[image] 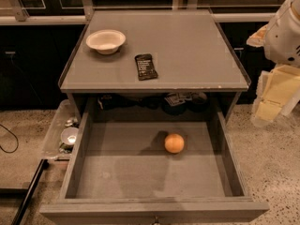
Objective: Pick orange from top drawer and place on counter
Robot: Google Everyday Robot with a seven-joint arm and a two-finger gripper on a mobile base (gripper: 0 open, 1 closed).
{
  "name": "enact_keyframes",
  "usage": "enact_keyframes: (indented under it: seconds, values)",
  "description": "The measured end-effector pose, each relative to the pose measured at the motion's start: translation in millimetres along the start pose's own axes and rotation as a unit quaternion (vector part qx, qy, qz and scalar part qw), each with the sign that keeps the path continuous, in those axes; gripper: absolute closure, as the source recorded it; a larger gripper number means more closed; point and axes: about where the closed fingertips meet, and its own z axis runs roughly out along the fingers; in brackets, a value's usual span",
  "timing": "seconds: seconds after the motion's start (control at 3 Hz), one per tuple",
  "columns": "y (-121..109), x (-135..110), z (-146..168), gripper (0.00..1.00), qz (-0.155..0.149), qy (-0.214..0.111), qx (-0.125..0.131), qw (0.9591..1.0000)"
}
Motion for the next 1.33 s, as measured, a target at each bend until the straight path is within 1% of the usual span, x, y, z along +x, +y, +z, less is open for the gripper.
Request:
enact_keyframes:
  seconds: [0.33,0.67,1.0,1.33]
  values:
    - [0,0,0,0.00,0.000,0.000,0.000,1.0000]
    - [-3,3,-11,0.00,-0.017,-0.004,0.012,0.9998]
    - [0,13,11,0.00,-0.024,-0.028,-0.001,0.9993]
    - [3,32,54,0.00,-0.027,-0.055,-0.014,0.9980]
